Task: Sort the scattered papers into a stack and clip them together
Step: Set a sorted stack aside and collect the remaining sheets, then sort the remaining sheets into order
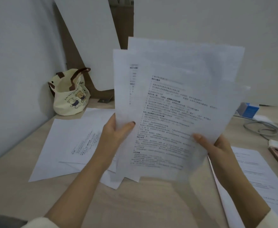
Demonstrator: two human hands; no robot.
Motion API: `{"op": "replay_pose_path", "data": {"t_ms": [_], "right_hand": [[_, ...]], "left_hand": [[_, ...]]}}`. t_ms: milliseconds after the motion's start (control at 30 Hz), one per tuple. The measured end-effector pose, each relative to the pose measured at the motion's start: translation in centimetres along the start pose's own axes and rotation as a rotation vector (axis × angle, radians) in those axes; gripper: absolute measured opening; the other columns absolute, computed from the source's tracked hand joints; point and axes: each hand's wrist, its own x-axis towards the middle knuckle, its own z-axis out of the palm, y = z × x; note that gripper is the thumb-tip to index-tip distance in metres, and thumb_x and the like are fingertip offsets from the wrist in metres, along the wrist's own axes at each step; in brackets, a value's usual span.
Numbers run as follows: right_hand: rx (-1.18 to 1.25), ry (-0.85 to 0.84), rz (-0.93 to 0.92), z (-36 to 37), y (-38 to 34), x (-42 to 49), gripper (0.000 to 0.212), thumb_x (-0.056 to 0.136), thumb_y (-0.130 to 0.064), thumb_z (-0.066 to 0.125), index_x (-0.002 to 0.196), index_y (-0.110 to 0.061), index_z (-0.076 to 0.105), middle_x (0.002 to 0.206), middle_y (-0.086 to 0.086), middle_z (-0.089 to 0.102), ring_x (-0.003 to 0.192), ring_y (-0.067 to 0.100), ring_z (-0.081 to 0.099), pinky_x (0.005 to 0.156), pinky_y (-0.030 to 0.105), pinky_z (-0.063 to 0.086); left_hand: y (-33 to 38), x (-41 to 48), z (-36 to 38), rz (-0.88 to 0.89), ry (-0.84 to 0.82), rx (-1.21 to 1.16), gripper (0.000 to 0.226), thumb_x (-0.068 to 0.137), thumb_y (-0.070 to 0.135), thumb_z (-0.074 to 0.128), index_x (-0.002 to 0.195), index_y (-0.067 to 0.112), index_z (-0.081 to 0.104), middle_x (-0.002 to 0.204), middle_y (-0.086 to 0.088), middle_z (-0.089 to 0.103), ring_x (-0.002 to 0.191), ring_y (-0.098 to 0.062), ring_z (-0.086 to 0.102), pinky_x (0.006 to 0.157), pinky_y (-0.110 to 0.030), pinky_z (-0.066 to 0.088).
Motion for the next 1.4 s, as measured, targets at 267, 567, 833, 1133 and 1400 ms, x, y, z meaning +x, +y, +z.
{"op": "replay_pose_path", "data": {"t_ms": [267, 567, 833, 1133, 1400], "right_hand": [[0.021, -0.031, 0.038, 1.9, 0.6, -1.2, 0.025, 0.085, -0.017, 0.060, 0.110, -0.020, 0.065, 0.103, -0.006, 0.073, 0.093, 0.010, 0.068, 0.082, 0.036, 0.052], [-0.047, -0.060, 0.250, 1.4, 4.1, -2.5, 0.026, 0.091, -0.019, 0.052, 0.114, -0.027, 0.060, 0.113, -0.007, 0.069, 0.103, 0.012, 0.064, 0.091, 0.034, 0.048], [-0.148, 0.058, 0.364, 0.5, 6.1, -2.7, 0.023, 0.093, -0.006, 0.046, 0.109, -0.015, 0.060, 0.104, 0.000, 0.066, 0.098, 0.021, 0.060, 0.090, 0.038, 0.046], [-0.225, 0.267, 0.394, -8.9, 5.0, -4.7, 0.013, 0.092, -0.014, 0.051, 0.101, -0.019, 0.060, 0.102, 0.009, 0.064, 0.089, 0.028, 0.061, 0.074, 0.038, 0.048], [-0.315, 0.492, 0.459, -19.2, 4.9, -6.3, 0.014, 0.092, -0.010, 0.050, 0.103, -0.018, 0.054, 0.098, 0.005, 0.060, 0.076, 0.016, 0.055, 0.072, 0.034, 0.043]], "left_hand": [[-1.7, -3.4, 1.4, 0.119, 0.017, 0.026, 0.032, 0.084, 0.004, 0.059, 0.094, 0.034, 0.056, 0.086, 0.017, 0.067, 0.078, 0.011, 0.063, 0.061, -0.007, 0.049], [-4.9, -4.3, 0.8, -0.013, 0.004, 0.030, 0.026, 0.082, 0.016, 0.057, 0.105, 0.028, 0.054, 0.104, 0.008, 0.065, 0.095, -0.004, 0.063, 0.075, -0.020, 0.053], [-5.5, -4.7, 2.4, -0.012, 0.094, 0.163, 0.020, 0.092, 0.018, 0.052, 0.110, 0.025, 0.053, 0.103, 0.016, 0.062, 0.094, 0.002, 0.059, 0.063, -0.003, 0.047], [-6.2, -5.0, 10.1, -0.133, -0.176, 0.215, 0.015, 0.096, 0.022, 0.045, 0.102, 0.032, 0.053, 0.102, 0.015, 0.064, 0.097, -0.006, 0.062, 0.085, -0.029, 0.051], [-9.2, -6.4, 20.9, -0.187, -0.348, 0.157, 0.028, 0.094, 0.018, 0.049, 0.118, 0.030, 0.040, 0.102, 0.024, 0.058, 0.100, -0.003, 0.060, 0.091, -0.036, 0.051]]}}
